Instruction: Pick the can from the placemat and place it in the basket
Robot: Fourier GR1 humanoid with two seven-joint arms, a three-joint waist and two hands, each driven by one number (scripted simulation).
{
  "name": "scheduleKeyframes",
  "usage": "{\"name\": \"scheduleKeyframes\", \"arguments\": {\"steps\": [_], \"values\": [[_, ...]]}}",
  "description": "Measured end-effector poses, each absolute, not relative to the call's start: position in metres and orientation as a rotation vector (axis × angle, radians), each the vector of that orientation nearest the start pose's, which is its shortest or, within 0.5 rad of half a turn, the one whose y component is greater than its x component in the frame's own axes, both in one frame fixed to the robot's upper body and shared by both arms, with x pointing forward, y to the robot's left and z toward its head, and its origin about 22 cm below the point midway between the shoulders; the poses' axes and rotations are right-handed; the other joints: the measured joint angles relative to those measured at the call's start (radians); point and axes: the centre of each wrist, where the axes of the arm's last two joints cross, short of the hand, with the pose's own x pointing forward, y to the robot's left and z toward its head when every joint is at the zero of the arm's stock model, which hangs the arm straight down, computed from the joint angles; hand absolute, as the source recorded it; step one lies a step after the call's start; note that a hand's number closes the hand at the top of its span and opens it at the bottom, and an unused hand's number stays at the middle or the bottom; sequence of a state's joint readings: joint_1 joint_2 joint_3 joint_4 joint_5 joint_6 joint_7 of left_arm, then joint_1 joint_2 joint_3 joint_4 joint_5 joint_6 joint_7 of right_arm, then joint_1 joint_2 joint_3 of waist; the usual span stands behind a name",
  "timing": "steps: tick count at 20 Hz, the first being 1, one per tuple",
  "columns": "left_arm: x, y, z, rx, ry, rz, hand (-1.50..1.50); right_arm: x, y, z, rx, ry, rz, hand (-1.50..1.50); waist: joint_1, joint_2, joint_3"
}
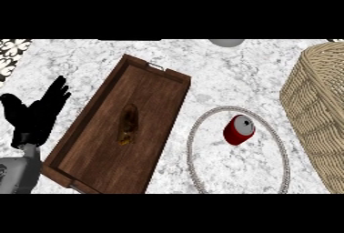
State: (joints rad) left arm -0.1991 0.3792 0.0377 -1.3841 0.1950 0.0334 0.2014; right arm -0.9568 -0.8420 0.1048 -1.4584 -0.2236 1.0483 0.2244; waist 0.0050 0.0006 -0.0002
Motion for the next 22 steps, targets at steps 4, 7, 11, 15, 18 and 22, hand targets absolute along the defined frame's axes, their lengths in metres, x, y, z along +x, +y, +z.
{"name": "scheduleKeyframes", "arguments": {"steps": [4, 7, 11, 15, 18, 22], "values": [[0.292, 0.315, 0.037, 0.188, -1.387, -0.067, 0.0, 0.336, -0.295, 0.329, -0.044, -1.527, 1.599, -1.5, -0.004, 0.0, 0.001], [0.292, 0.319, 0.036, 0.193, -1.386, -0.07, 0.0, 0.334, -0.31, 0.312, -0.017, -1.549, 1.556, -1.5, -0.003, 0.001, 0.001], [0.294, 0.32, 0.036, 0.185, -1.383, -0.075, 0.0, 0.332, -0.313, 0.277, -0.015, -1.557, 1.528, -1.5, -0.002, 0.002, 0.001], [0.293, 0.313, 0.035, 0.18, -1.387, -0.075, 0.0, 0.333, -0.302, 0.235, -0.006, -1.592, 1.494, -1.5, 0.002, 0.002, 0.001], [0.296, 0.317, 0.041, 0.185, -1.385, -0.076, 0.0, 0.332, -0.293, 0.206, 0.014, -1.622, 1.476, -1.5, 0.001, 0.002, 0.001], [0.296, 0.316, 0.037, 0.184, -1.388, -0.08, 0.0, 0.341, -0.279, 0.172, 0.066, -1.658, 1.421, -1.5, 0.003, 0.002, 0.001]]}}
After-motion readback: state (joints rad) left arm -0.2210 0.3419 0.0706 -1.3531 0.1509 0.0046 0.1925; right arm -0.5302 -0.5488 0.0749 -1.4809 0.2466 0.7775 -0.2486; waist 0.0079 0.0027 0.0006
